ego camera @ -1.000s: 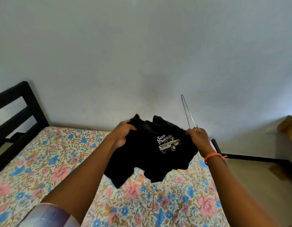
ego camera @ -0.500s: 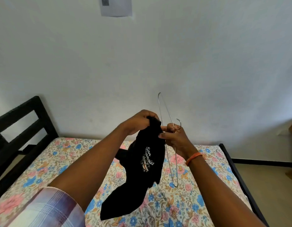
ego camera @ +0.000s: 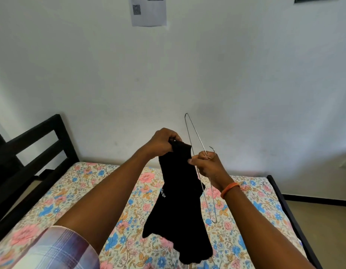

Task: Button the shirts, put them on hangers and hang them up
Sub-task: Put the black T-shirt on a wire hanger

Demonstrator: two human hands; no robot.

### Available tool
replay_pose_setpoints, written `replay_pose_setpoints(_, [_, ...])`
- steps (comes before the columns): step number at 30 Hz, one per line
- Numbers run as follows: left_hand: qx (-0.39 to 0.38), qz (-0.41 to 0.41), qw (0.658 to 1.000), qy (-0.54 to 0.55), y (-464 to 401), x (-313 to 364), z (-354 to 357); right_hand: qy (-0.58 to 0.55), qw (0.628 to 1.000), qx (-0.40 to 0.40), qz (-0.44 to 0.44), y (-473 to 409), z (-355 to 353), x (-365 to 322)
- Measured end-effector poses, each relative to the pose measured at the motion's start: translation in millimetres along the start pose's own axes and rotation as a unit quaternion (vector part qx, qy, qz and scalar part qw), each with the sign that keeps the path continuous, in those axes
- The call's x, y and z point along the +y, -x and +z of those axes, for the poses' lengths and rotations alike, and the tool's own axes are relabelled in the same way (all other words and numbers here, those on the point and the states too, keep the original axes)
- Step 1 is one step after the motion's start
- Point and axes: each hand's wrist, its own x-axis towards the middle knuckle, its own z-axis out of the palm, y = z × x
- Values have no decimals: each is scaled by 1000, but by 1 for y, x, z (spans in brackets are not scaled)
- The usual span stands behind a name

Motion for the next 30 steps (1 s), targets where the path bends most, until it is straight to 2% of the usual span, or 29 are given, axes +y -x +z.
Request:
replay_pose_setpoints(3, [53,-55,994,-75,0,-16,-1,-14,1000,8,-10,1,-3,-14])
replay_pose_setpoints(7, [23,-178,972,-155,9,-31,12,11,998,38,-40,-1,-5,-32])
replay_pose_setpoints(8, [4,-191,973,-130,12,-29,17,23,998,45,-48,-2,-5,-35])
replay_pose_setpoints(11, [-85,-164,978,99,20,-9,35,55,996,52,-56,-4,-3,-36])
replay_pose_setpoints(12, [-99,-152,976,123,21,-4,45,58,995,55,-57,-3,-3,-36])
replay_pose_setpoints(16, [-27,-122,983,137,18,-2,72,70,995,38,-57,-1,-7,-38])
replay_pose_setpoints(19, [-87,-105,974,180,15,-8,73,52,998,5,-42,2,-17,-42])
replay_pose_setpoints(23, [-151,-90,969,175,11,-8,70,3,999,-36,-33,-2,-35,-40])
replay_pose_setpoints(26, [-179,-139,934,277,4,-13,65,-18,999,-33,-29,-5,-45,-36])
replay_pose_setpoints(28, [-147,-188,903,358,-3,-12,62,-25,999,-19,-21,-7,-54,-33])
replay_pose_setpoints(30, [-102,-215,893,383,-9,-8,60,17,1000,11,-6,-8,-58,-33])
